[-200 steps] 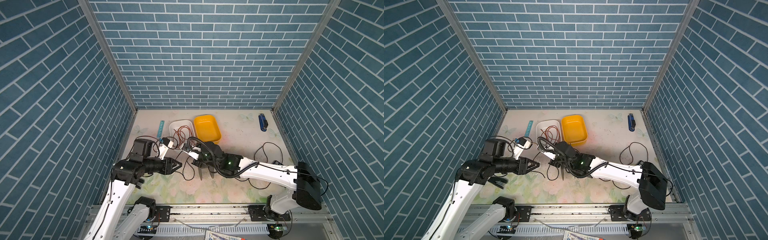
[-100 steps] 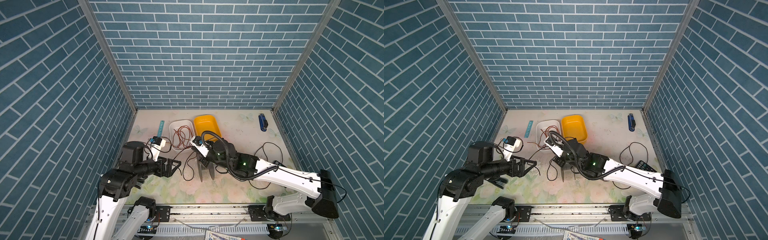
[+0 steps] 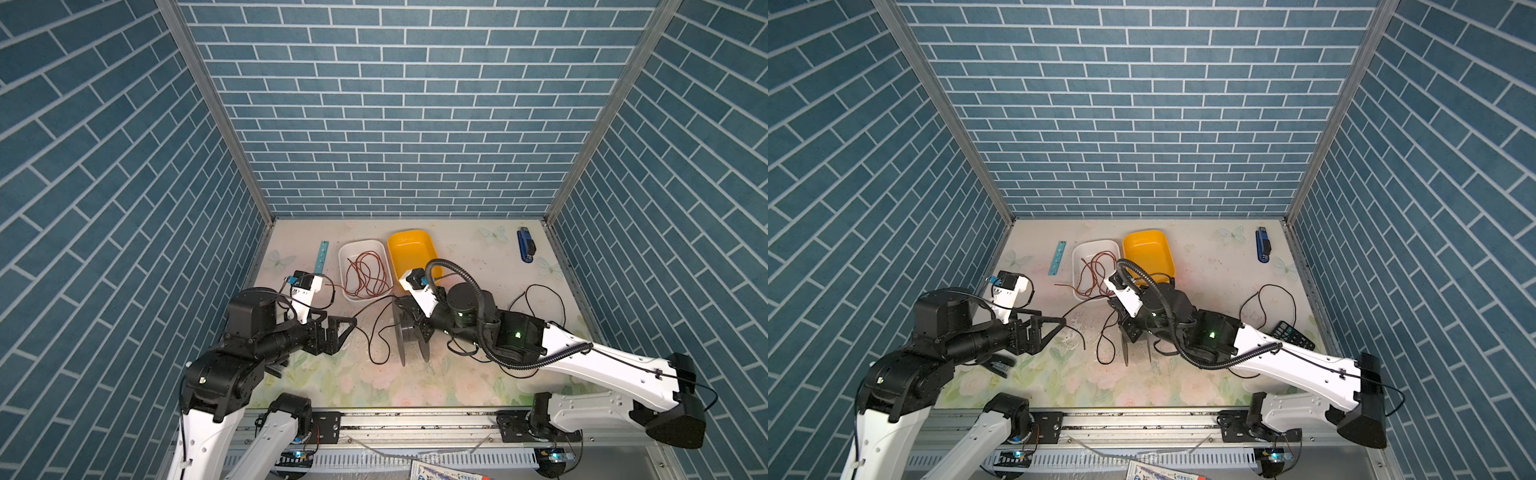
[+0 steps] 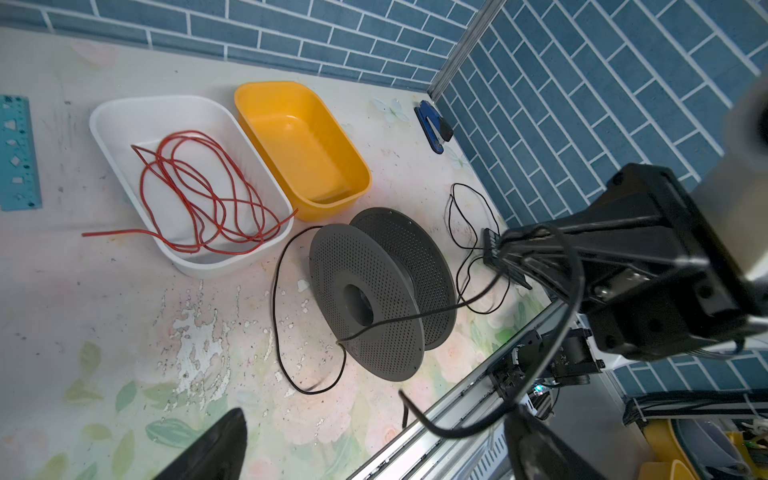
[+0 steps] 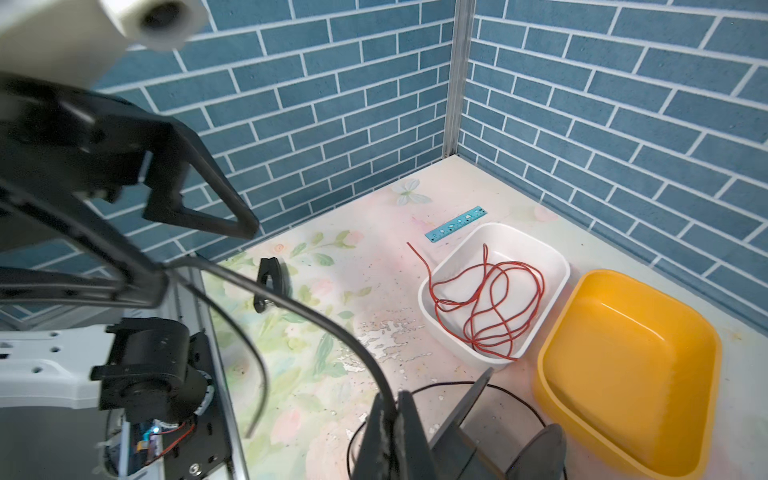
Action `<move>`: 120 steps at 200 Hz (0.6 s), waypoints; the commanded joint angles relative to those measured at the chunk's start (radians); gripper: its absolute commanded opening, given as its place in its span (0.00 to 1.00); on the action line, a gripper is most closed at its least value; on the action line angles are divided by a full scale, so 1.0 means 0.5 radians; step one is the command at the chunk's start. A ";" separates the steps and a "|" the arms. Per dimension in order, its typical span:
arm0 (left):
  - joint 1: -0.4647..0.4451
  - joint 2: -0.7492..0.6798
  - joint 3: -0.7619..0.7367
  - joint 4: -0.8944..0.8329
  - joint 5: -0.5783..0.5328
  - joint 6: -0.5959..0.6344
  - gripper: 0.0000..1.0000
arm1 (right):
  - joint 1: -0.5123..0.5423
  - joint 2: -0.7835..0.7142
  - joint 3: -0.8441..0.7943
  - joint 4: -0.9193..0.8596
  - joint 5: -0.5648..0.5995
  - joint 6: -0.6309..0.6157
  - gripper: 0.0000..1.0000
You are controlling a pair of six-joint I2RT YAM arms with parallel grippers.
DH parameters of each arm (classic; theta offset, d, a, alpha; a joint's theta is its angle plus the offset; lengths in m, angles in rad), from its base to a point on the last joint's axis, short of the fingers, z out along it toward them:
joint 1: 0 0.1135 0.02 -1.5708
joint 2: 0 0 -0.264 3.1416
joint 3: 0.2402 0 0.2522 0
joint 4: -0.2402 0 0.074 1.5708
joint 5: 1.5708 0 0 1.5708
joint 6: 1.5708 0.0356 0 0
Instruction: Wrap the cables
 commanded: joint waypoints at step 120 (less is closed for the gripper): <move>-0.301 0.281 -0.528 0.929 0.013 -0.557 0.87 | 0.057 -0.398 -0.712 0.138 -0.352 0.067 0.00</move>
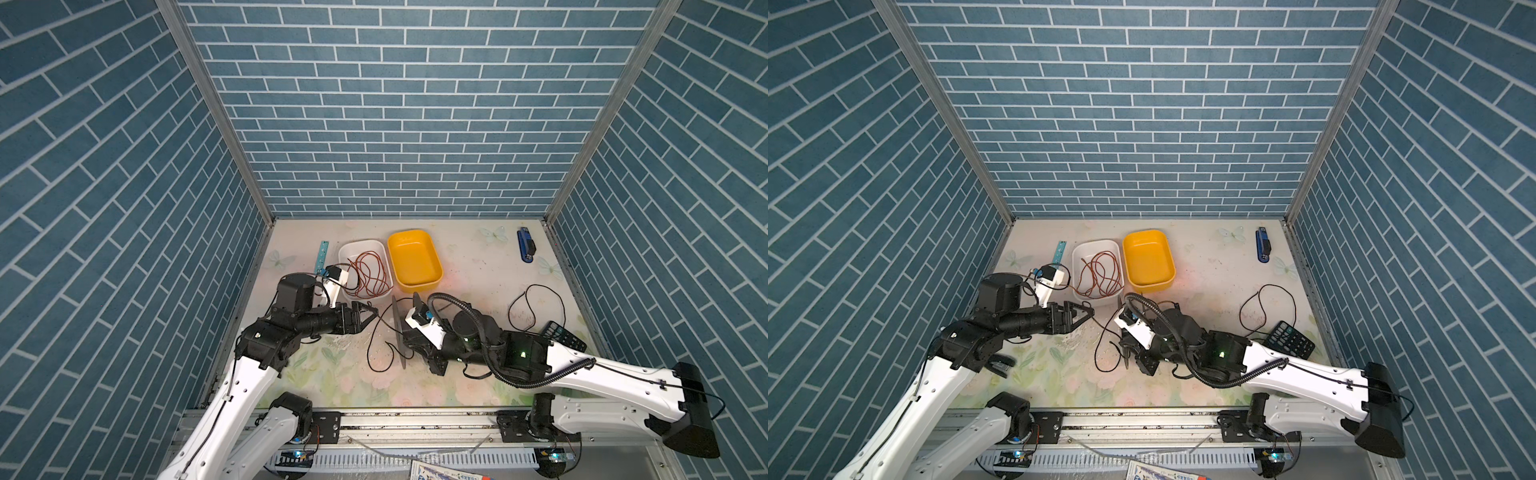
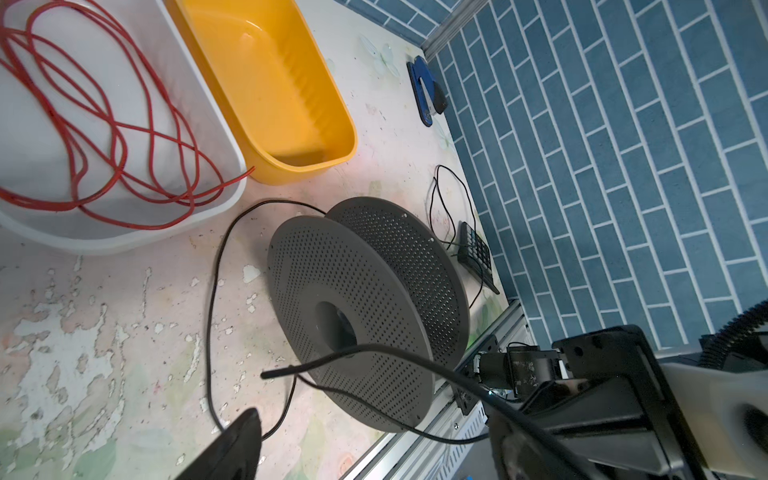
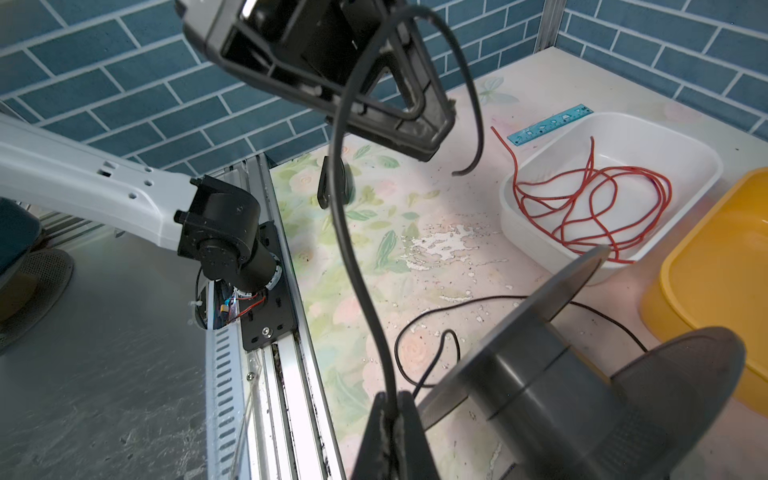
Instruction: Wrap the cables
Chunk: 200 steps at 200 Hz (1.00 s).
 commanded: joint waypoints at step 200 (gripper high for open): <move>-0.404 0.188 0.037 0.241 -0.277 -0.144 0.68 | 0.017 -1.003 -0.735 -0.039 0.598 0.107 0.00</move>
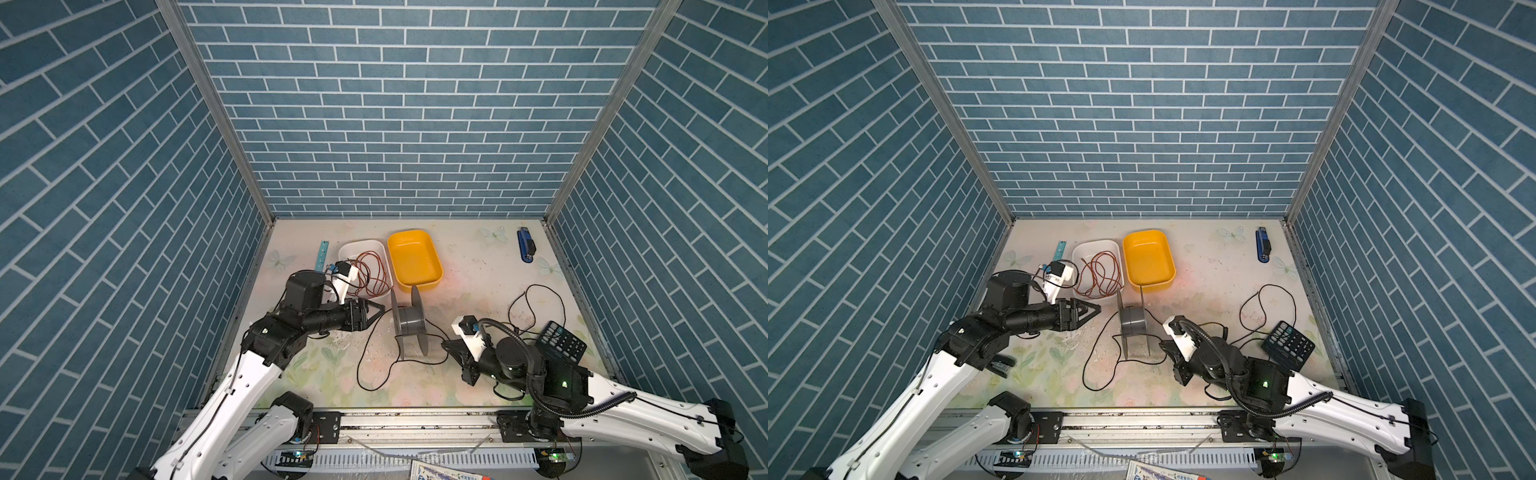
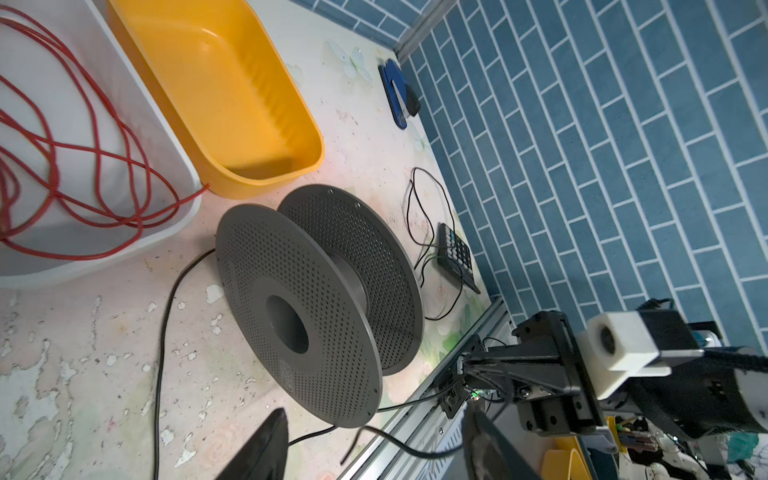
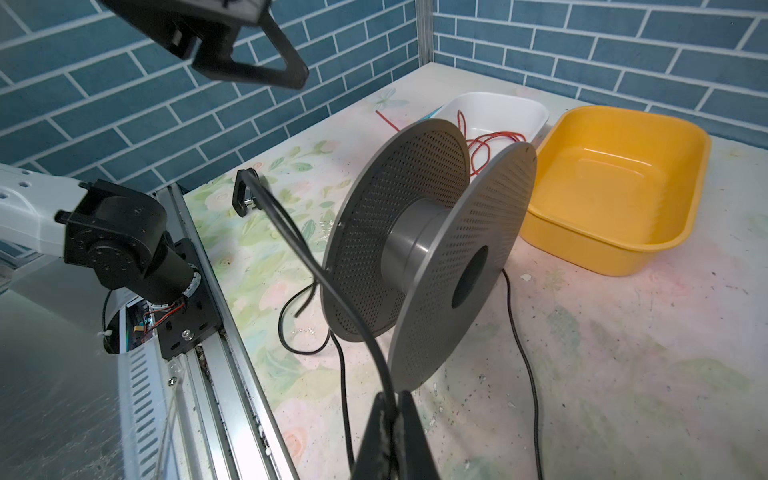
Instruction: Wrap the cables
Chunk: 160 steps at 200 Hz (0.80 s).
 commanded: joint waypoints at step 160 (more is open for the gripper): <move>-0.614 0.809 0.123 0.202 -0.991 -0.080 0.39 | 0.007 -0.585 0.001 -0.555 0.713 -0.001 0.00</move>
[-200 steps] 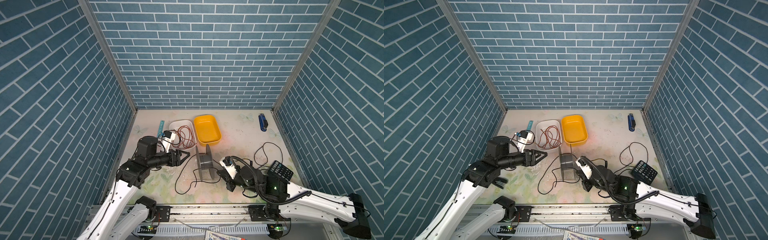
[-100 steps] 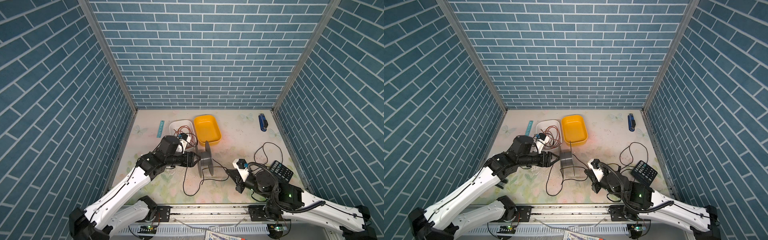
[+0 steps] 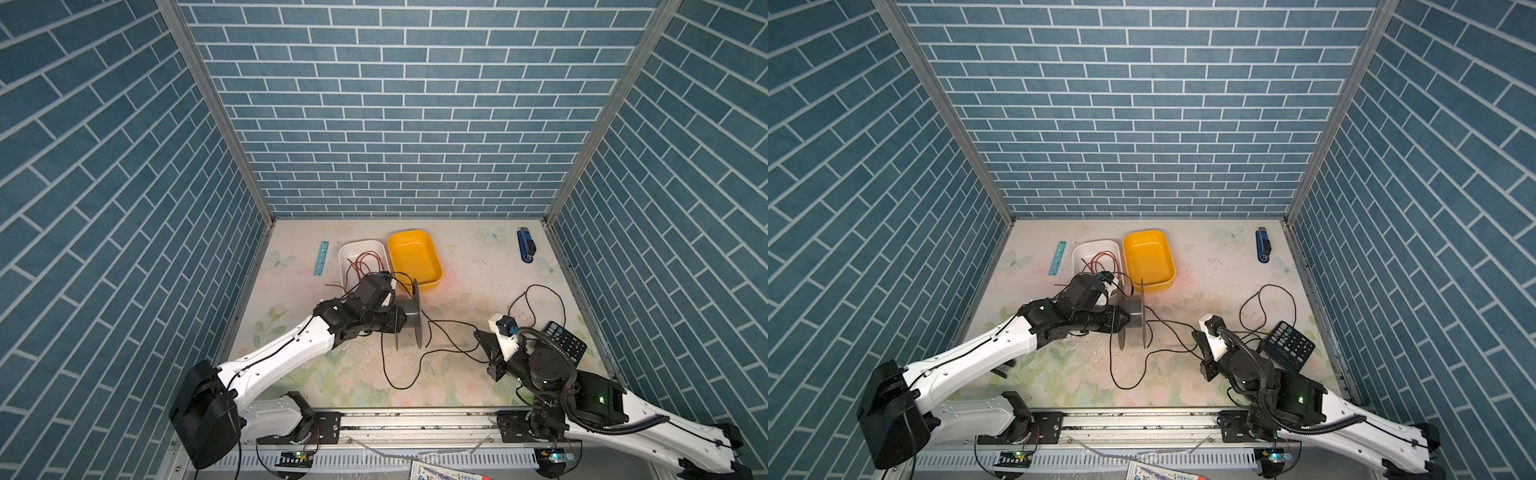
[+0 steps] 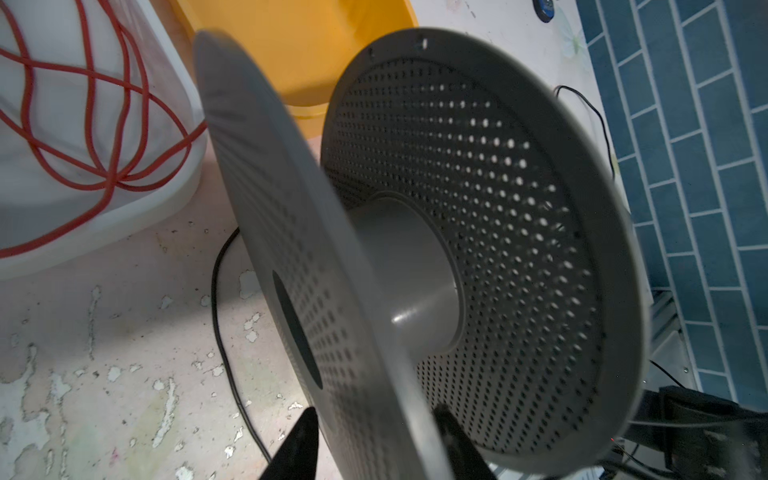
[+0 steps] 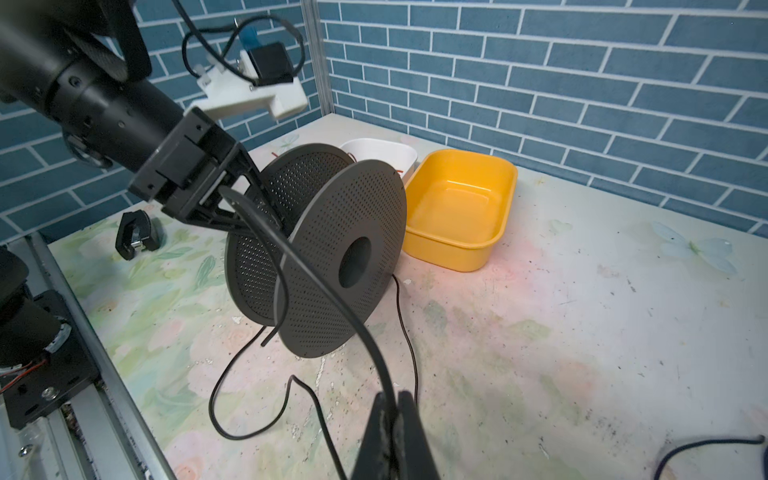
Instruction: Wrap the cables
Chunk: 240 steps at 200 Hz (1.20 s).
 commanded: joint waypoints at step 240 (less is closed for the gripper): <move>0.043 -0.226 0.676 -1.018 -0.448 0.631 0.00 | -0.246 0.092 0.532 -0.174 1.145 -0.231 0.00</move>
